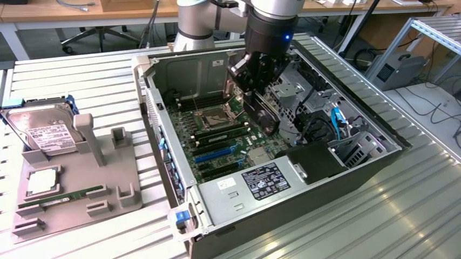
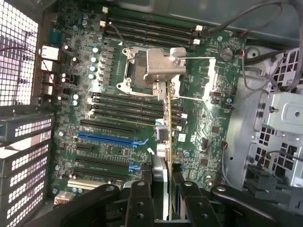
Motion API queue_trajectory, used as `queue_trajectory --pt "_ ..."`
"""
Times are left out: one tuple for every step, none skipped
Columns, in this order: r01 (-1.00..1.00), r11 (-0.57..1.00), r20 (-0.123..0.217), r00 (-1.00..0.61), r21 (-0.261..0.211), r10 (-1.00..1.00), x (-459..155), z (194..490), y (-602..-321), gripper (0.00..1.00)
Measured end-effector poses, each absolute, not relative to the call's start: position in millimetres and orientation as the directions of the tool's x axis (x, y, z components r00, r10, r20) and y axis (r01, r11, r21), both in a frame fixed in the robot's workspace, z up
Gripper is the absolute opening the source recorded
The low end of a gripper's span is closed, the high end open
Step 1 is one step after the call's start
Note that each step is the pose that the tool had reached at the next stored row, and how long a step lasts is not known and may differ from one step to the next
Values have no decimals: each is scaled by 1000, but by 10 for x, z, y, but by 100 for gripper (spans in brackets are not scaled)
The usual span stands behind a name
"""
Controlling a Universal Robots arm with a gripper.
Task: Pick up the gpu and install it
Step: 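Insert the gpu into the slot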
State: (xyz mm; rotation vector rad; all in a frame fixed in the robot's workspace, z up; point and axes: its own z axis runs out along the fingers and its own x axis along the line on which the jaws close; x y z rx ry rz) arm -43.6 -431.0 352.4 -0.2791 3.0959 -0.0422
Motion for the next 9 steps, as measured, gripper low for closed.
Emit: queue_trajectory --pt "-190 981 -30 -981 -30 -191 -436 3524 -4310 27" --pt "-203 979 -30 -978 -30 -204 -436 3523 -4310 27" --pt "-214 976 -30 -976 -30 -215 -436 3523 -4310 27" --pt "-222 975 -30 -974 -30 -223 -436 3523 -4310 27" --pt "-233 972 -30 -972 -30 -234 -436 3523 -4310 27" --pt "-241 970 -30 -970 -30 -242 -436 3523 -4310 27" --pt "-255 967 -30 -966 -30 -256 -436 3523 -4310 27" --pt "-264 964 -30 -964 -30 -265 -436 3523 -4310 27" --pt "-276 961 -30 -961 -30 -276 -436 3523 -4310 27"
